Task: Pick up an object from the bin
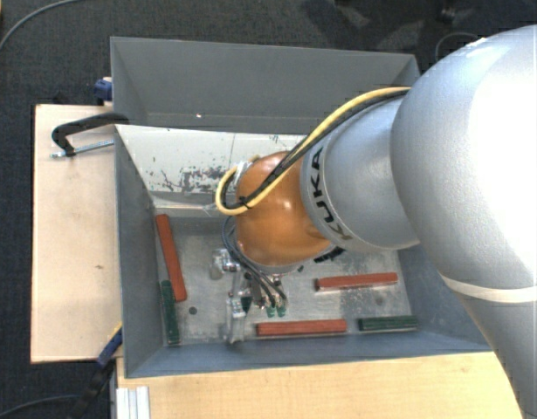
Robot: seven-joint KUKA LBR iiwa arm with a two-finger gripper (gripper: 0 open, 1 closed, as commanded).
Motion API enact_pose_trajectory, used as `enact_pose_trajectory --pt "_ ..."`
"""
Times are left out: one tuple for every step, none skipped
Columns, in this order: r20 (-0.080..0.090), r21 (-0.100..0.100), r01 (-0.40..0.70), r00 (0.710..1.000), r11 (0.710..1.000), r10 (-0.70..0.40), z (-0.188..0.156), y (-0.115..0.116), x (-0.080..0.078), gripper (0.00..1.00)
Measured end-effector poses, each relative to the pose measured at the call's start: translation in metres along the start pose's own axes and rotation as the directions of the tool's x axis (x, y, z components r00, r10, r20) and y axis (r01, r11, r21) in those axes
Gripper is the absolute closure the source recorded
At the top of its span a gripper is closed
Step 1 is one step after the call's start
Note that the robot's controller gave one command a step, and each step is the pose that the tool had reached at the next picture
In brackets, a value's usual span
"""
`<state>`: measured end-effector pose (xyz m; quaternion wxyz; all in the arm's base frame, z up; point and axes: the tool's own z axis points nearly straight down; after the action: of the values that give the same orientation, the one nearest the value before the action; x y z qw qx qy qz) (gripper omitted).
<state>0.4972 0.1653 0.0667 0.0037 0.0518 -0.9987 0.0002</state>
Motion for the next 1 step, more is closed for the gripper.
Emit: enact_pose_trajectory --pt "0.016 0.002 0.021 1.0 1.0 -0.022 -0.0051 -0.0933 -0.0366 0.0"
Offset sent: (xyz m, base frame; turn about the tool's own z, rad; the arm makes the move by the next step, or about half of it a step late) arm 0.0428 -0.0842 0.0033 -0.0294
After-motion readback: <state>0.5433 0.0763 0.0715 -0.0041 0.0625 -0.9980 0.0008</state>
